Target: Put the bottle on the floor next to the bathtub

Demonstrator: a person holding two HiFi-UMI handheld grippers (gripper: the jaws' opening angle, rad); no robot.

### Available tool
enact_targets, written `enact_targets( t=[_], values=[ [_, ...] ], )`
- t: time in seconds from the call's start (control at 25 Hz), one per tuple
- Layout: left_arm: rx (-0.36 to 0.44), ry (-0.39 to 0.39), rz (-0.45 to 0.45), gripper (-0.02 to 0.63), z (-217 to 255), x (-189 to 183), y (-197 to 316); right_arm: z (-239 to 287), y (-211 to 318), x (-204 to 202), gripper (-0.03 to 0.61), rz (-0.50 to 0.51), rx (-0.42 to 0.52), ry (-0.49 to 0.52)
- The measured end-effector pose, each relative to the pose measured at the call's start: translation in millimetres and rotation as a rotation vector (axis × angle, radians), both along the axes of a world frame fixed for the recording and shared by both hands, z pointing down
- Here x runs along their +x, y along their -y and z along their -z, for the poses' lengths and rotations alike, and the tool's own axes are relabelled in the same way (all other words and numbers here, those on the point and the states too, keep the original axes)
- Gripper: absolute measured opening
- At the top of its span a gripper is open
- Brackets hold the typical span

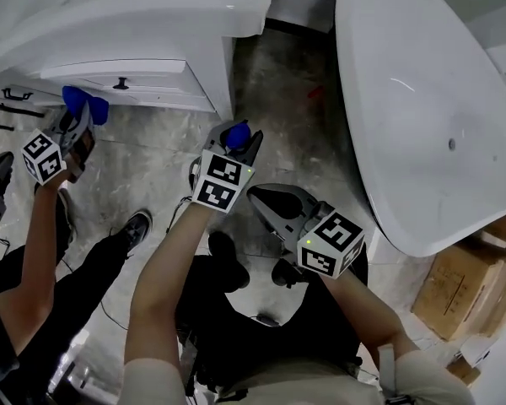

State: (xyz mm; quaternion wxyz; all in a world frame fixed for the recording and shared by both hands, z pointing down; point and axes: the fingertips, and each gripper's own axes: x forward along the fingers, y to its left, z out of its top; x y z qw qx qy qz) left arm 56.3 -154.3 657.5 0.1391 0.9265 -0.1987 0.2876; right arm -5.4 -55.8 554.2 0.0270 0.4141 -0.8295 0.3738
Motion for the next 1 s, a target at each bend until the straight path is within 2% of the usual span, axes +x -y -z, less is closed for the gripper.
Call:
enact_targets(
  t=[0.32,0.68,1.0],
  values=[
    [0.032,-0.026,-0.016,0.184,-57.0,16.8,14.7,-51.6,14.8,7.5,0.028,0.001,0.092,-0.087],
    [0.010,-0.060,-0.042,0.184,-112.6,45.8,15.5,-97.2,13.7,19.9,0.028,0.011,0.135,-0.123],
    [0.008,-0.061,-0.057,0.184,-152.2,72.6,13.4,-126.9,11.0,44.9,0.028,-0.026,0.169,-0.165]
  ],
)
